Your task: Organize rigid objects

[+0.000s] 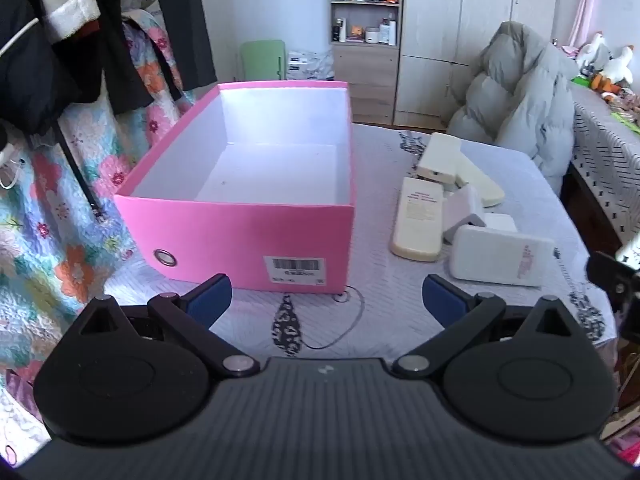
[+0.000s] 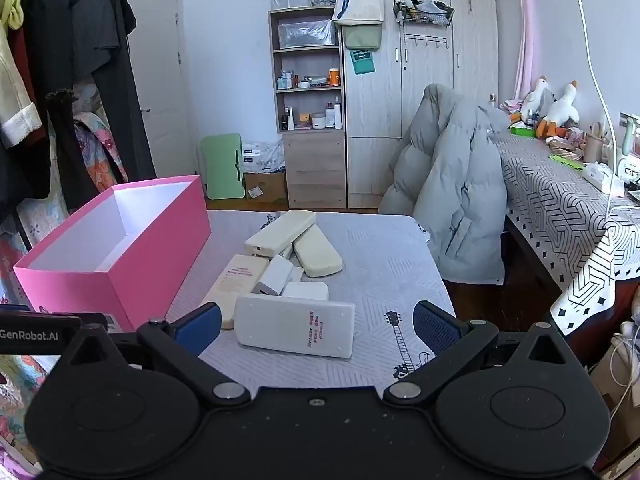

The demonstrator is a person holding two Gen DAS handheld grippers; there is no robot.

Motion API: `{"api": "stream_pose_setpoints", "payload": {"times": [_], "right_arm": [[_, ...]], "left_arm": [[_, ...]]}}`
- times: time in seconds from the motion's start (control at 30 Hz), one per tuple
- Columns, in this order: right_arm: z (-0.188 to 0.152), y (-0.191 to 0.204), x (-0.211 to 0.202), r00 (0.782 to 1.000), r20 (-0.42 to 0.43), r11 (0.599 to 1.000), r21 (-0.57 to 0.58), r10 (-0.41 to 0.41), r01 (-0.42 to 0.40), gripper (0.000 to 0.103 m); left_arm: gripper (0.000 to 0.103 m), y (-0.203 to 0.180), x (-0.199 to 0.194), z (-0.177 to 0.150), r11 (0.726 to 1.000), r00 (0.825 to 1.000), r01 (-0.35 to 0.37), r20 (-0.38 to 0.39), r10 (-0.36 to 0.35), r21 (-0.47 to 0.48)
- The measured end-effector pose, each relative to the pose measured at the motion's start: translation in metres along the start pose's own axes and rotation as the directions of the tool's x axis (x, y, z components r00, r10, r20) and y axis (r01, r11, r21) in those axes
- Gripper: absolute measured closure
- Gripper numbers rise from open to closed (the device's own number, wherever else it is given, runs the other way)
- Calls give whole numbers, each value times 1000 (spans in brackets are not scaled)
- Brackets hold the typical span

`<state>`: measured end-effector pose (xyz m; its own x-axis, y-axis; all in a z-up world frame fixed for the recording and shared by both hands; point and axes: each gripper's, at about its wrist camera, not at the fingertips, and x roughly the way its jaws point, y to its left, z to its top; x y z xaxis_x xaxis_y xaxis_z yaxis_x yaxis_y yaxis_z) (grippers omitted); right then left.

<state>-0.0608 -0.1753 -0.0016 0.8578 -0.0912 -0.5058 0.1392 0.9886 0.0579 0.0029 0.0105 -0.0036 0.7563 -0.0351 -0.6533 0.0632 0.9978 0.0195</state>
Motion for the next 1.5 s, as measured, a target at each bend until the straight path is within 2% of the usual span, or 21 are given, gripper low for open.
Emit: {"api": "stream_pose_setpoints", "payload": {"times": [0.2,0.7,1.1,1.5], "right_arm": [[-3,-2,1,1000,-3,1000,2,0,0,0],[-2,1,5,1000,-9,1000,-8,-7,7,0],[-2,4,5,1000,-18,1000,-17,-7,6,0],[-2,5,5,1000,-22,1000,-18,-8,7,0]], "left_arm": [[0,4,2,-3,999,999,-34,37,32,33],[0,11,0,-2,1000,999,17,47,-18,24],[0,21,-4,-8,1000,994,0,109,2,-26],[0,23,-1,-8,1000,995,-5,99,6,-11]]}}
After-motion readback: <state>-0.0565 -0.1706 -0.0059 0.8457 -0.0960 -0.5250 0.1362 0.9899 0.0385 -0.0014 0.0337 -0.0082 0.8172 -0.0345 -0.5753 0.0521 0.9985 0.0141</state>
